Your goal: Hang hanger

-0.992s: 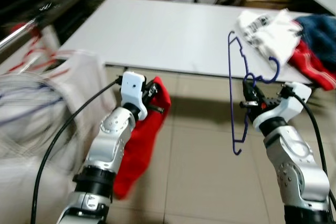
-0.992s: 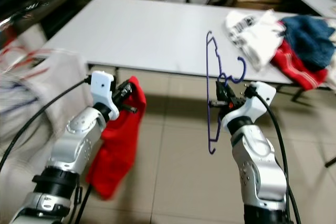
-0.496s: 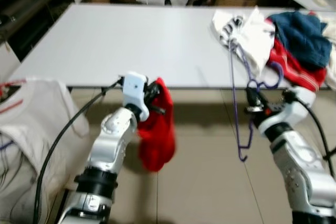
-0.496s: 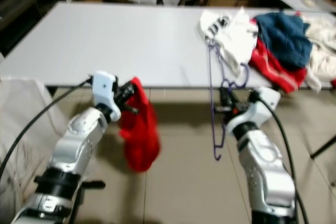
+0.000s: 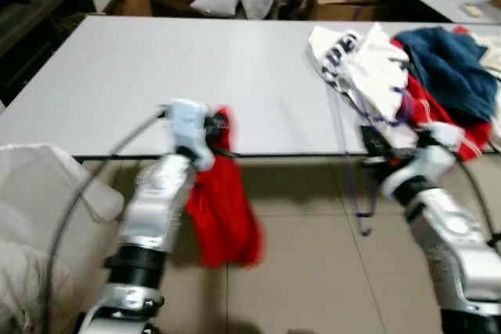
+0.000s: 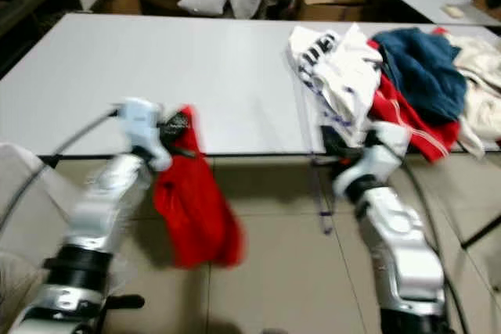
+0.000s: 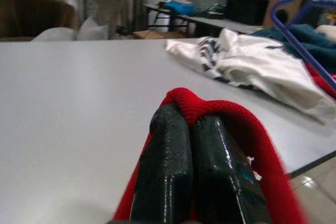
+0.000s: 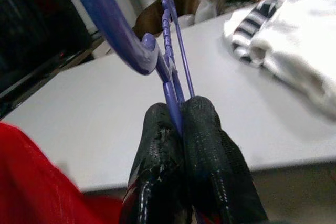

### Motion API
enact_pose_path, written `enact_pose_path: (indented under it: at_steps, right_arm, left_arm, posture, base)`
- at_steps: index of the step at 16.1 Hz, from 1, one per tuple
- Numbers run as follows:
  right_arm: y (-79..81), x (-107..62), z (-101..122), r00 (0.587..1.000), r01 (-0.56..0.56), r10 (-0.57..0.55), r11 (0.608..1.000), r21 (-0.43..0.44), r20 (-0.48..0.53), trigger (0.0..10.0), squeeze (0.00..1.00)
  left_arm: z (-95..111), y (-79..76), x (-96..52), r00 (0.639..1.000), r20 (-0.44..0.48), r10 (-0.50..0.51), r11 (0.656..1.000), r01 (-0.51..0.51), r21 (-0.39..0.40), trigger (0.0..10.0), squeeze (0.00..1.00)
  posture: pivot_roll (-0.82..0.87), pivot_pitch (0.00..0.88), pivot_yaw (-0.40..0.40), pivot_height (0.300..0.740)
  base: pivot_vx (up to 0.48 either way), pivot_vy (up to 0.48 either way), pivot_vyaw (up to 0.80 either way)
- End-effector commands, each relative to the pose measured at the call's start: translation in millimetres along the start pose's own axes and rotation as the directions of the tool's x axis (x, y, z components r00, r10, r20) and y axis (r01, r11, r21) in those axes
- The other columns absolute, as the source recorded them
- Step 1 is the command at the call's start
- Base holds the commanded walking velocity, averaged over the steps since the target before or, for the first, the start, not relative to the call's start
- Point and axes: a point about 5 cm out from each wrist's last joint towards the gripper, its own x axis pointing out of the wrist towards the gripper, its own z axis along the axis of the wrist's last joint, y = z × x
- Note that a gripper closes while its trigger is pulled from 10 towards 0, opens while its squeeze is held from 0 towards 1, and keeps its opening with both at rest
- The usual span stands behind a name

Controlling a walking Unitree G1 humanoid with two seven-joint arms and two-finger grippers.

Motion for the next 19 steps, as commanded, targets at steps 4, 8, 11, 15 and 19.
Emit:
enact_pose_path:
  at_steps: [4, 8, 11, 15, 19]
  right_arm:
    - [4.4, 1.7, 5.0, 0.999, -0.026, 0.026, 0.999, -0.019, 0.024, 10.0, 0.00]
    - [8.6, 0.4, 6.0, 0.996, -0.084, 0.085, 0.995, -0.052, 0.022, 10.0, 0.00]
    - [11.0, -0.4, 5.5, 0.992, -0.123, 0.124, 0.989, -0.085, 0.008, 10.0, 0.00]
    - [15.3, -6.4, 4.7, 0.965, -0.263, 0.259, 0.951, -0.161, -0.049, 10.0, 0.00]
    - [1.2, -30.7, 23.4, 0.859, -0.513, 0.489, 0.825, -0.236, -0.153, 10.0, 0.00]
  left_arm:
    - [12.8, 5.3, 0.9, 0.999, 0.053, 0.007, 1.000, -0.008, 0.025, 10.0, 0.00]
    - [14.3, 5.9, 2.3, 0.998, 0.059, 0.006, 1.000, -0.008, 0.028, 10.0, 0.00]
    - [15.4, 9.9, 1.8, 0.998, 0.063, 0.018, 0.999, -0.020, 0.031, 10.0, 0.00]
    - [15.3, 15.7, -0.1, 0.997, 0.056, 0.045, 0.998, -0.047, 0.042, 10.0, 0.00]
    - [25.8, 45.5, 1.4, 0.993, 0.024, 0.114, 0.989, -0.116, 0.094, 10.0, 0.00]
  posture:
    - [-0.13, 0.000, -0.034, 0.740]
    - [-0.13, 0.000, -0.035, 0.740]
    - [-0.13, 0.000, -0.039, 0.740]
    - [-0.13, 0.000, -0.040, 0.740]
    - [-0.12, 0.000, -0.042, 0.740]
  base:
    - [0.462, 0.000, 0.00]
    - [0.459, 0.000, 0.00]
    - [0.463, 0.000, 0.00]
    - [0.462, 0.000, 0.00]
    - [0.000, 0.000, 0.00]
